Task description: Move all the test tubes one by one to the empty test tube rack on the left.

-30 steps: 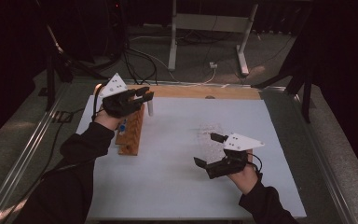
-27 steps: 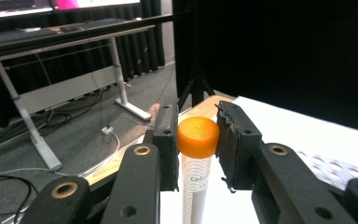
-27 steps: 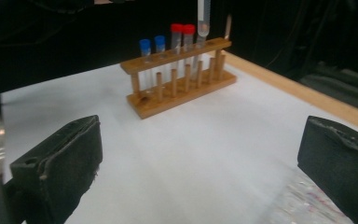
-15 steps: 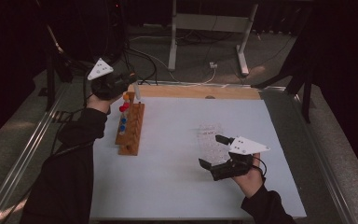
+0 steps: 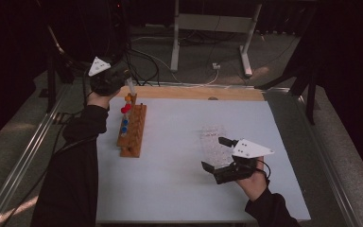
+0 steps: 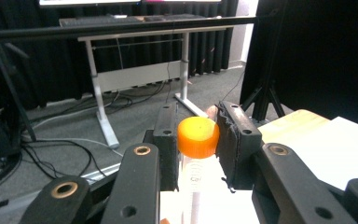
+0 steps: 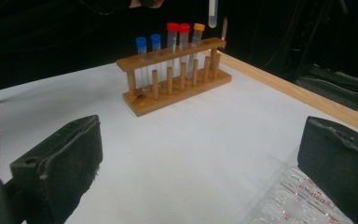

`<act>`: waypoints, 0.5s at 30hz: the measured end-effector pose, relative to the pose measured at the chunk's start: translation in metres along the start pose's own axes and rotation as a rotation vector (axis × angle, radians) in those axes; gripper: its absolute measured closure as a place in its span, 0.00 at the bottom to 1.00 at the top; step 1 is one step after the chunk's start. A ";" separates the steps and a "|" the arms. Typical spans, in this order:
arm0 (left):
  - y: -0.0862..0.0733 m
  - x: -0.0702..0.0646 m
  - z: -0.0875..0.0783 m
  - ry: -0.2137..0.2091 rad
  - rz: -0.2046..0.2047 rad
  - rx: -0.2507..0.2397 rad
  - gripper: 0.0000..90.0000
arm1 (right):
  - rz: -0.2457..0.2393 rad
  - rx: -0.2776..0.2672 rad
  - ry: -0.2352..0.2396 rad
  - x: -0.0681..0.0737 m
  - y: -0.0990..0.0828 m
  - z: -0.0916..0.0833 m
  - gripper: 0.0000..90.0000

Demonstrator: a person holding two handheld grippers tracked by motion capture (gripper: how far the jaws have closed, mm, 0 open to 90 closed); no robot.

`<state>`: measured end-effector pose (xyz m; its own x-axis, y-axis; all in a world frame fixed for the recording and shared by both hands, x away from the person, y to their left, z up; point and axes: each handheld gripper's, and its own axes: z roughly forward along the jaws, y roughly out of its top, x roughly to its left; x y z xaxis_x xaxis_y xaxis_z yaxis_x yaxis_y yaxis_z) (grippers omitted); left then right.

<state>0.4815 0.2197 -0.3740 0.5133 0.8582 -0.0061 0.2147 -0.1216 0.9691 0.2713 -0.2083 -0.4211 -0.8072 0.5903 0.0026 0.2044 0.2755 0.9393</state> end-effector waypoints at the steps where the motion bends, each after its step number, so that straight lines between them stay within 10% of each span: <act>1: -0.002 0.001 0.001 0.002 -0.001 0.005 0.80 | -0.001 0.000 -0.001 0.000 0.000 0.000 0.00; 15: -0.023 0.008 0.010 0.039 -0.021 0.058 0.80 | -0.007 -0.001 0.001 0.001 0.001 -0.002 0.00</act>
<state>0.4891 0.2247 -0.3988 0.4757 0.8795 -0.0154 0.2734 -0.1311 0.9529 0.2697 -0.2089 -0.4195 -0.8095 0.5872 -0.0036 0.1983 0.2792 0.9395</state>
